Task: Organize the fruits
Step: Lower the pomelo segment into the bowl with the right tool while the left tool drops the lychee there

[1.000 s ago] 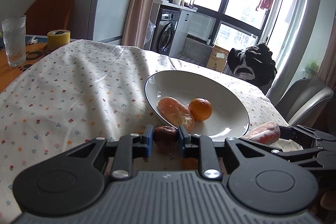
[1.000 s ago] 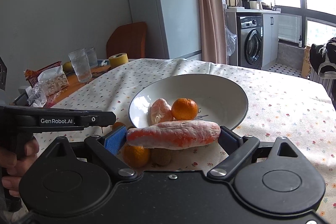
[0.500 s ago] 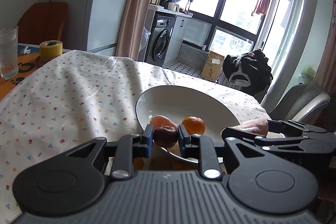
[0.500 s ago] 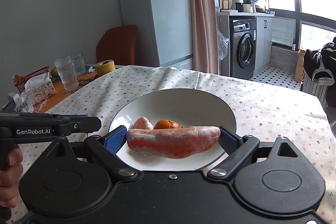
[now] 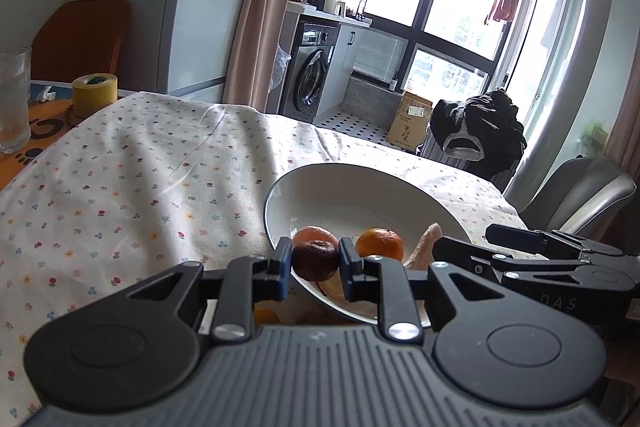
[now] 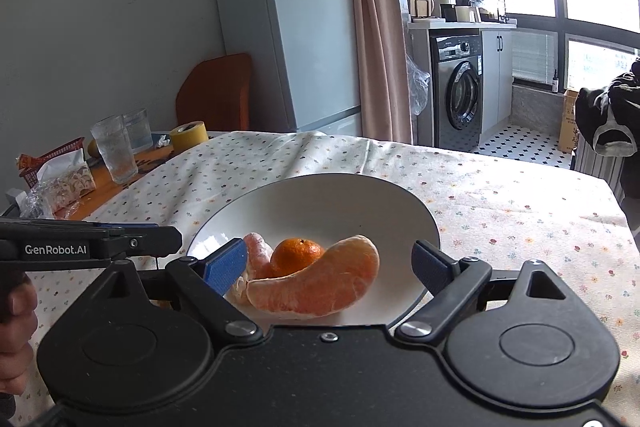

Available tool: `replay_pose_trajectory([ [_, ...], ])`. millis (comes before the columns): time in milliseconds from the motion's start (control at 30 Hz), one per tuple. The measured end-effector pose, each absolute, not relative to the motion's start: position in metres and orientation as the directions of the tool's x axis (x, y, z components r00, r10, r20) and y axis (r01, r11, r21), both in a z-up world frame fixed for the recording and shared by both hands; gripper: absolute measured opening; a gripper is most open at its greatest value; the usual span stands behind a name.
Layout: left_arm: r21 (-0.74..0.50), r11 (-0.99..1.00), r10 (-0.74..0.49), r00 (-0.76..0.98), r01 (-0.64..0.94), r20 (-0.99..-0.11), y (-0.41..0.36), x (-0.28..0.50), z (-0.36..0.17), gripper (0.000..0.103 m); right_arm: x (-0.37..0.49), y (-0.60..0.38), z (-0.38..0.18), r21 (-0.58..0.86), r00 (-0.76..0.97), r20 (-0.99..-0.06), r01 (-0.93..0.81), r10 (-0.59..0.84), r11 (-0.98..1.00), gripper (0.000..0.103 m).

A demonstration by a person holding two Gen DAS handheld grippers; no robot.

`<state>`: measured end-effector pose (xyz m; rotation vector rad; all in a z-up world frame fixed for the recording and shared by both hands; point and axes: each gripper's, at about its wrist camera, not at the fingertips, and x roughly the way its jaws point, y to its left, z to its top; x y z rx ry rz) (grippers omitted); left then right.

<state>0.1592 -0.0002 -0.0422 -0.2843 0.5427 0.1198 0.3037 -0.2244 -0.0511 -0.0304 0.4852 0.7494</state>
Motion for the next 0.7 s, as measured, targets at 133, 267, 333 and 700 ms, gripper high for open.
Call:
replay_pose_trajectory([
  [133, -0.228, 0.96, 0.019, 0.846, -0.165, -0.532, -0.007, 0.167, -0.045, 0.023, 0.308, -0.229, -0.057, 0.165, 0.626, -0.446, -0.646, 0.64, 0.746, 0.089],
  [267, -0.226, 0.963, 0.0, 0.84, -0.146, -0.543, -0.013, 0.177, -0.047, 0.023, 0.312, -0.236, -0.058, 0.166, 0.641, -0.446, -0.627, 0.625, 0.761, 0.089],
  [333, -0.226, 0.964, -0.008, 0.839, -0.138, -0.544, -0.017, 0.181, -0.048, 0.023, 0.315, -0.242, -0.057, 0.173, 0.652, -0.443, -0.611, 0.615, 0.772, 0.089],
  [700, -0.229, 0.963, -0.003, 0.839, -0.146, -0.545, -0.024, 0.189, -0.045, 0.028, 0.317, -0.253, -0.053, 0.182, 0.672, -0.423, -0.594, 0.608, 0.784, 0.09],
])
